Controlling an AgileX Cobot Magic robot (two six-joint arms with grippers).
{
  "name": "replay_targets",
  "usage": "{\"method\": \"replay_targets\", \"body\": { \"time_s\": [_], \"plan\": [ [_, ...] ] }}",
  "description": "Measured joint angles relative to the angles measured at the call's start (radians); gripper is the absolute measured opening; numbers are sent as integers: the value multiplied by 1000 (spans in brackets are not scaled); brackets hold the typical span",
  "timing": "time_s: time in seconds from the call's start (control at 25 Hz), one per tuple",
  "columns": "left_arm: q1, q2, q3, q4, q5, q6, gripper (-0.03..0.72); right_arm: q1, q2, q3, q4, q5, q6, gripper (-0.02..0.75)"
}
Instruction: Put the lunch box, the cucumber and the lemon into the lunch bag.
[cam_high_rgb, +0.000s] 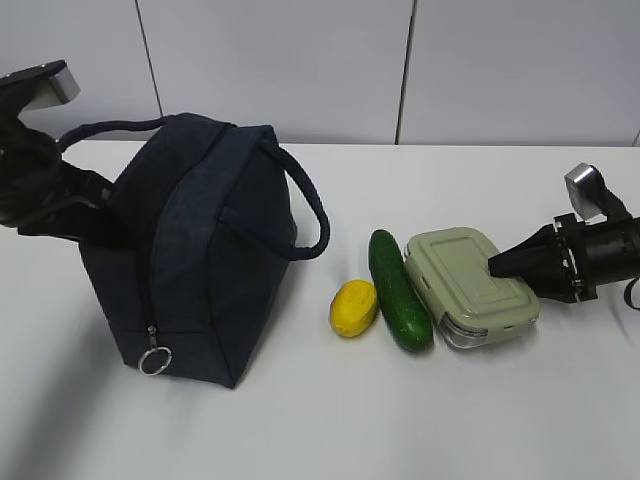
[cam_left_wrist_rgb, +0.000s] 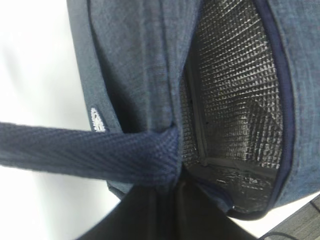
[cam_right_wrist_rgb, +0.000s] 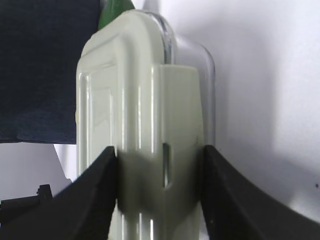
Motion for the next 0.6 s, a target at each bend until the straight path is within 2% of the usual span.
{"method": "replay_targets", "body": {
  "time_s": [0.36, 0.6],
  "plan": [
    [-5, -2, -146, 256, 134, -139, -8, 2, 0, 0, 22, -8, 19, 372],
    [-47, -2, -241, 400, 179, -223, -8, 6, -29, 0, 26, -51, 33, 372]
  ]
}}
